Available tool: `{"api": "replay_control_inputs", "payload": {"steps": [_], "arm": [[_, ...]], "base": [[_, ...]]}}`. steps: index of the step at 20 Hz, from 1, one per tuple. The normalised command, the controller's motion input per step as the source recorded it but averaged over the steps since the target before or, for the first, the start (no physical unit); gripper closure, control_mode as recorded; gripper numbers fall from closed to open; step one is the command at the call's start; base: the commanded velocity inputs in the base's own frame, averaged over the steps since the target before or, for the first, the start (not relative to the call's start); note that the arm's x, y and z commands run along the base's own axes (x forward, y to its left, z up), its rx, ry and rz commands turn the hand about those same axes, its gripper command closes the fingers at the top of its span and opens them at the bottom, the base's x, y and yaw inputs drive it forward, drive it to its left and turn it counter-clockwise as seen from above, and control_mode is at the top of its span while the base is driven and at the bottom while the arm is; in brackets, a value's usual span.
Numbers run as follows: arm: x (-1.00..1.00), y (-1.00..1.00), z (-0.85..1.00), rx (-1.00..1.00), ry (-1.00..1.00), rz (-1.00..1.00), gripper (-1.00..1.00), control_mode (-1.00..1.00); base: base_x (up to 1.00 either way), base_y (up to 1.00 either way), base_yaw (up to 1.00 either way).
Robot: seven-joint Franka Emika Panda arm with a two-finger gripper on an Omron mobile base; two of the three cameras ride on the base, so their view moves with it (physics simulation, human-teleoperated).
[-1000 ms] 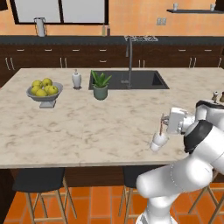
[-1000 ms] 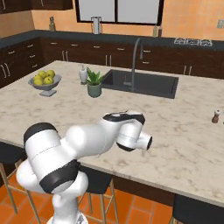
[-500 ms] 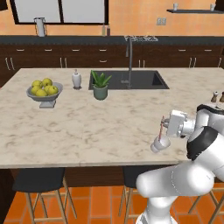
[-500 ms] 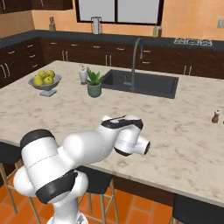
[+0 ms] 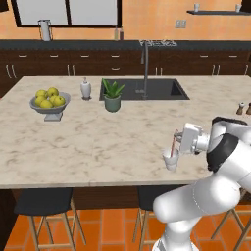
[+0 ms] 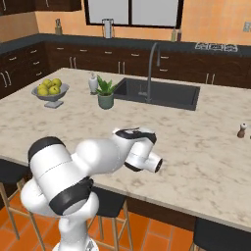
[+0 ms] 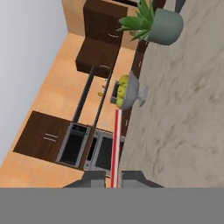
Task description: Take a straw from the drawer in front and place it inside the glass cup on the dining counter.
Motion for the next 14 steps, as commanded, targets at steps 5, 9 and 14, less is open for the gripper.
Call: {"api": "replay_control_inputs", "payload": {"steps": [5,9,14], "arm": [[0.05,0.0,-0.24,0.0,0.0,0.0,-1.0,-1.0],[0.0,-0.02,-0.13,0.0,0.0,0.0,-1.0,-1.0],[-0.02,-0.03,0.0,0.0,0.0,-0.01,-1.0,-1.0]], "base": [[0.0,0.0,0.0],[0.0,0.0,0.0],[0.0,0.0,0.0]]}}
